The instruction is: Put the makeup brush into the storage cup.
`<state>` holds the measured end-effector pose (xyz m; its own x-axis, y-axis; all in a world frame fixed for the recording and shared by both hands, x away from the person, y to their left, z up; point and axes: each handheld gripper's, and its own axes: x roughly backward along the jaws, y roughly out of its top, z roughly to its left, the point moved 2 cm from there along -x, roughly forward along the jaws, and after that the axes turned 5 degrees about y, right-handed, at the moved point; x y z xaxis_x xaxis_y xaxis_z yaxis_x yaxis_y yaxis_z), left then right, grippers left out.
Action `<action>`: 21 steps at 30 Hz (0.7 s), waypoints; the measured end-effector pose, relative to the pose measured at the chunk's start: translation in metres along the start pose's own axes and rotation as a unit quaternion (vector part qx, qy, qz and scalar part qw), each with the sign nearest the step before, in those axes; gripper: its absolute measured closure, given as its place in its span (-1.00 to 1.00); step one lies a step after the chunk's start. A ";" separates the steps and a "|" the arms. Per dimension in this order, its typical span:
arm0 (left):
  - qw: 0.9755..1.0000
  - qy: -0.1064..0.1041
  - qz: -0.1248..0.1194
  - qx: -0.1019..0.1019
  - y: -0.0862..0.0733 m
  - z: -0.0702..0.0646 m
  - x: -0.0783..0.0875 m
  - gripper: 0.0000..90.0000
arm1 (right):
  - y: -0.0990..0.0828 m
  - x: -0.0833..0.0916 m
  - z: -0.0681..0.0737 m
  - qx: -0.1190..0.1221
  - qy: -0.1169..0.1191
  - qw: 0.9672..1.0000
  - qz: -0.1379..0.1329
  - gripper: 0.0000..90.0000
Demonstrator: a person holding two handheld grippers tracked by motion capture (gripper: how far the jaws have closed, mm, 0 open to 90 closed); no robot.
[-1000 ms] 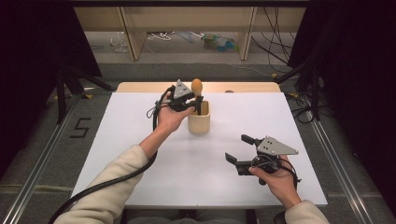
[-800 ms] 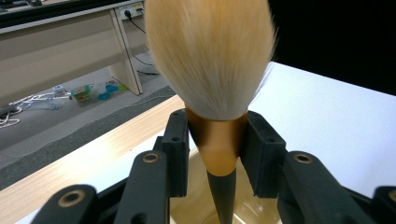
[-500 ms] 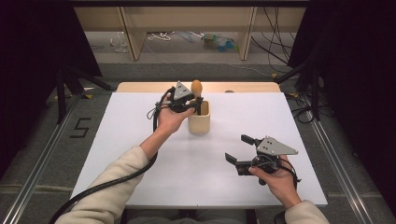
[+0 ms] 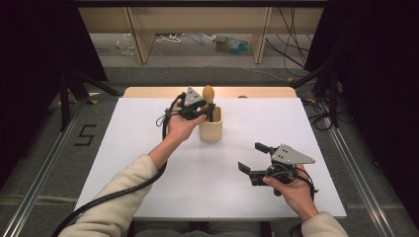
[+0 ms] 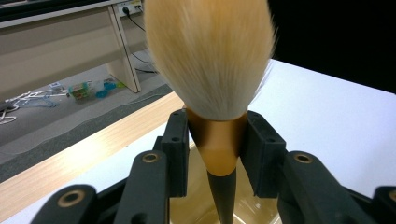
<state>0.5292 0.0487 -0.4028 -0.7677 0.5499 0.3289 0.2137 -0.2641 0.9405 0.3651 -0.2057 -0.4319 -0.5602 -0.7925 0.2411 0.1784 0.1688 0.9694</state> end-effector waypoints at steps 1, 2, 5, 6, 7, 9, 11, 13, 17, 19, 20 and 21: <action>1.000 0.000 0.001 0.000 0.000 0.000 0.000 0.44 | 0.000 0.000 0.000 0.000 0.000 1.000 0.000 -0.74; 1.000 0.000 0.001 0.000 -0.001 0.000 0.000 0.44 | 0.000 0.000 0.000 0.000 0.001 1.000 0.001 -0.74; 1.000 -0.001 0.001 0.003 -0.001 -0.001 -0.001 0.43 | 0.000 0.000 0.000 0.000 0.001 1.000 0.001 -0.74; 1.000 0.000 0.002 0.002 -0.002 0.000 -0.001 0.43 | 0.000 0.000 0.000 0.000 0.001 1.000 0.001 -0.74; 1.000 0.000 0.003 0.002 -0.002 0.000 -0.001 0.43 | 0.000 0.000 0.000 0.000 0.001 1.000 0.002 -0.74; 1.000 0.000 0.005 0.003 -0.002 0.000 -0.001 0.43 | 0.000 0.000 0.000 0.000 0.002 1.000 0.002 -0.74; 1.000 -0.001 0.006 0.004 -0.002 0.001 -0.001 0.43 | 0.000 0.000 0.000 0.000 0.002 1.000 0.001 -0.74; 1.000 -0.001 0.006 0.005 -0.002 0.001 -0.001 0.43 | 0.000 0.000 0.000 0.000 0.000 1.000 0.001 -0.74; 1.000 -0.005 0.010 0.005 -0.002 0.002 -0.001 0.43 | 0.000 -0.001 0.000 0.001 0.004 1.000 -0.001 -0.74; 1.000 -0.004 0.011 0.007 -0.003 0.001 -0.001 0.43 | 0.000 -0.001 0.000 0.001 0.004 1.000 -0.002 -0.74; 1.000 -0.004 0.011 0.007 -0.003 0.002 -0.001 0.43 | 0.000 -0.001 0.000 0.000 0.004 1.000 -0.002 -0.74; 1.000 -0.004 0.012 0.007 -0.003 0.002 -0.002 0.43 | 0.000 -0.001 0.000 0.001 0.003 1.000 -0.002 -0.74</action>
<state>0.5308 0.0499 -0.4060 -0.7568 0.5506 0.3523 0.2405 -0.2666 0.9333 0.3655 -0.2049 -0.4324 -0.5557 -0.7966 0.2378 0.1758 0.1670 0.9702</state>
